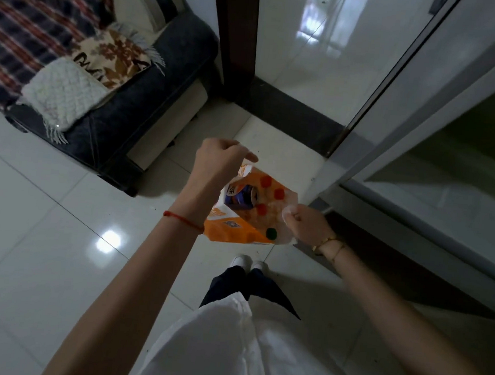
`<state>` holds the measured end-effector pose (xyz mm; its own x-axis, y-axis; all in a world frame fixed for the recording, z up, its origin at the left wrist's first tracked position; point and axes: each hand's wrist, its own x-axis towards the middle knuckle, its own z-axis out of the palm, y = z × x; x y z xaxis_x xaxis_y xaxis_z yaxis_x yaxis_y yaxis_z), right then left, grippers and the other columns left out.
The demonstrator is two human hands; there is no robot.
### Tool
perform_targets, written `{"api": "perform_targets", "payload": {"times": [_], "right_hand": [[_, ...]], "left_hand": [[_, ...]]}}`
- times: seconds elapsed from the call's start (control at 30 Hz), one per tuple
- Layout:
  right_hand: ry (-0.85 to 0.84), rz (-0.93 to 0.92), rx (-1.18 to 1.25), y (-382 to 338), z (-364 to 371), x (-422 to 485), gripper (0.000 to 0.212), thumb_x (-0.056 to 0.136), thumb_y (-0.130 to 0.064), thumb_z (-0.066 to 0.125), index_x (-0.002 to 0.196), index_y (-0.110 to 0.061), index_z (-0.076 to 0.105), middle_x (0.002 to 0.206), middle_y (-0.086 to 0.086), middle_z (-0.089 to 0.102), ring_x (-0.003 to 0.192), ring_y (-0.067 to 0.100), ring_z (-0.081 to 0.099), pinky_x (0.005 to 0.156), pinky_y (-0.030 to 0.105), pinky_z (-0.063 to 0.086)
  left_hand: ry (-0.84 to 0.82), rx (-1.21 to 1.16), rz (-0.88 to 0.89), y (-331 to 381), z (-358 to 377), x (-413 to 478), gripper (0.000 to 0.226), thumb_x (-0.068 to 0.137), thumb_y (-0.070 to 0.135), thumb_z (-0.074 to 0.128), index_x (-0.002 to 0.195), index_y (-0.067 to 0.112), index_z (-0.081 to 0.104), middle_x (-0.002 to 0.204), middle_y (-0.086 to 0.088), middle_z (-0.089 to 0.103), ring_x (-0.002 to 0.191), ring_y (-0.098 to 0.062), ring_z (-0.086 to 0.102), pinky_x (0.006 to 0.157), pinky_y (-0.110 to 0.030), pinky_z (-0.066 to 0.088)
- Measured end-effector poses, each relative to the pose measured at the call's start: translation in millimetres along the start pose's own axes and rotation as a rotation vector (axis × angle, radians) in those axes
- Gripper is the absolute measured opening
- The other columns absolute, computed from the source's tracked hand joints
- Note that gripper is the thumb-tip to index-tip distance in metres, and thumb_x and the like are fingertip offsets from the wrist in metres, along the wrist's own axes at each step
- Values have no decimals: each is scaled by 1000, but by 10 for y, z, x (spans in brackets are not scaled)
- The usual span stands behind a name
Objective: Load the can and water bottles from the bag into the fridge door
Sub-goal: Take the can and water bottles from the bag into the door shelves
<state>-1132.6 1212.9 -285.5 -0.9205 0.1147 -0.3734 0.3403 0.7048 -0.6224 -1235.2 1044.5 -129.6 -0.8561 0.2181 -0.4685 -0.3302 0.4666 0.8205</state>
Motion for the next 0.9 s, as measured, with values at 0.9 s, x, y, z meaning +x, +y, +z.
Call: {"api": "perform_targets", "payload": {"times": [0.9], "right_hand": [[470,310,403,-301,312,-1447,52,75,-50,73,115,-21,59,104,-5,69,93,11,64,82,23,52]], "left_hand": [[-424,-90,270,607,266,-1669,25,99,11,45,98,6,70,64,4,47,64,-7,46,56,-15,45]]}}
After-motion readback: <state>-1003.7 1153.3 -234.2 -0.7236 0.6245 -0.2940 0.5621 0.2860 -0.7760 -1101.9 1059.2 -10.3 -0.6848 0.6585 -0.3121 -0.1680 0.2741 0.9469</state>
